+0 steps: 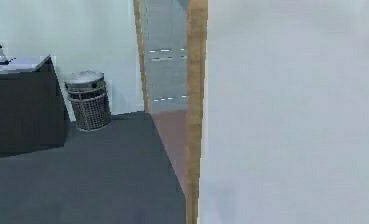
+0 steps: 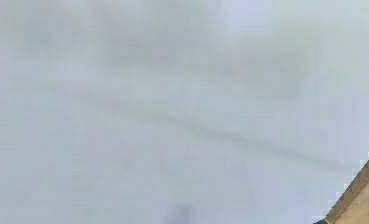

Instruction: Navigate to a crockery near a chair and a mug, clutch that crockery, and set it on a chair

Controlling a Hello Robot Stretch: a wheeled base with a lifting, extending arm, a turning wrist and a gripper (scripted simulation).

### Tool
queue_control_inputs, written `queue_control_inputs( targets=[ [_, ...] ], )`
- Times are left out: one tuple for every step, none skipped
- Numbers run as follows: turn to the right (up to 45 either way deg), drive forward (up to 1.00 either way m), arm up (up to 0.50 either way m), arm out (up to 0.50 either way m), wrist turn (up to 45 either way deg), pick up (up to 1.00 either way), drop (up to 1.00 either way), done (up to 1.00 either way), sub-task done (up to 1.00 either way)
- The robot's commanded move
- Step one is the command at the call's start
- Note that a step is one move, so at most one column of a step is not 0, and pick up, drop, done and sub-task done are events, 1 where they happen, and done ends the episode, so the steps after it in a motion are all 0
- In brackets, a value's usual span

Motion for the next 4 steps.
queue_control_inputs(
  targets=[
    [-21.0,0.00,0.00,0.00,0.0,0.00,0.00,0.00,0.00],
    [0.0,0.25,0.00,0.00,0.0,0.00,0.00,0.00,0.00],
    [45.0,0.00,0.00,0.00,0.0,0.00,0.00,0.00,0.00],
    [45.0,0.00,0.00,0.00,0.0,0.00,0.00,0.00,0.00]
  ],
)
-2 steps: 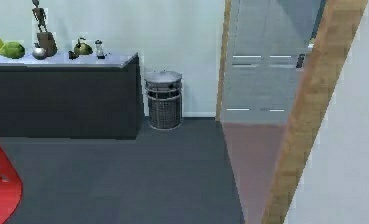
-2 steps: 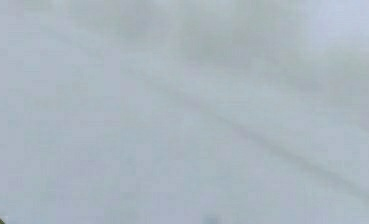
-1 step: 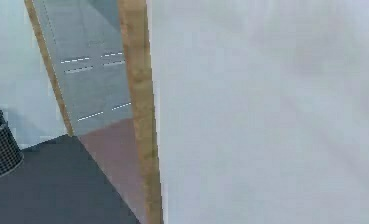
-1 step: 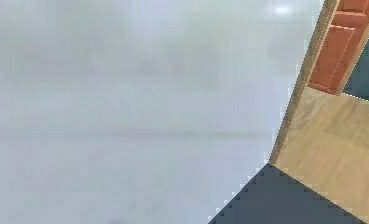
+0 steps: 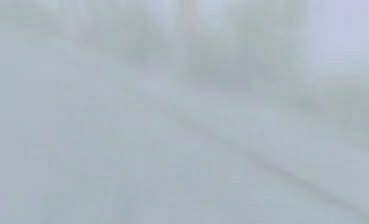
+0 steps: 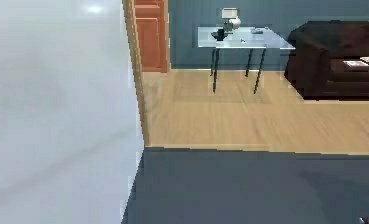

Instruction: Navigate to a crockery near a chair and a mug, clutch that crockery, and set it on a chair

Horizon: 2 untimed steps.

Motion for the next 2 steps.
queue_control_inputs(
  targets=[
    [45.0,0.00,0.00,0.00,0.0,0.00,0.00,0.00,0.00],
    [27.0,0.00,0.00,0.00,0.0,0.00,0.00,0.00,0.00]
  ],
)
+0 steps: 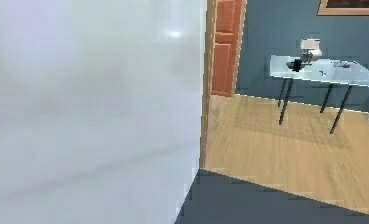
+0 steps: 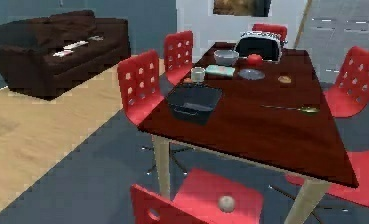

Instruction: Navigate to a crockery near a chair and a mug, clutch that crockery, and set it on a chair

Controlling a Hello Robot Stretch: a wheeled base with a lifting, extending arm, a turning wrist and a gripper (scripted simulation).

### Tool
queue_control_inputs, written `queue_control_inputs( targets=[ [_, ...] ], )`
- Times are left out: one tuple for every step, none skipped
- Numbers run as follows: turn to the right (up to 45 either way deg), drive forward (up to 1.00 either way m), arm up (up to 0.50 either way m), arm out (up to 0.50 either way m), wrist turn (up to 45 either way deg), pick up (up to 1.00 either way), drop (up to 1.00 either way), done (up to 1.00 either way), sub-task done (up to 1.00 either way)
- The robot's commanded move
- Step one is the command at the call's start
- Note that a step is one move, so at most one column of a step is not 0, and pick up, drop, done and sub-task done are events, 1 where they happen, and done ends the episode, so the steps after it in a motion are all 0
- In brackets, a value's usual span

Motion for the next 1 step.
queue_control_inputs(
  targets=[
    [0.0,0.45,0.00,0.00,0.0,0.00,0.00,0.00,0.00]
  ],
)
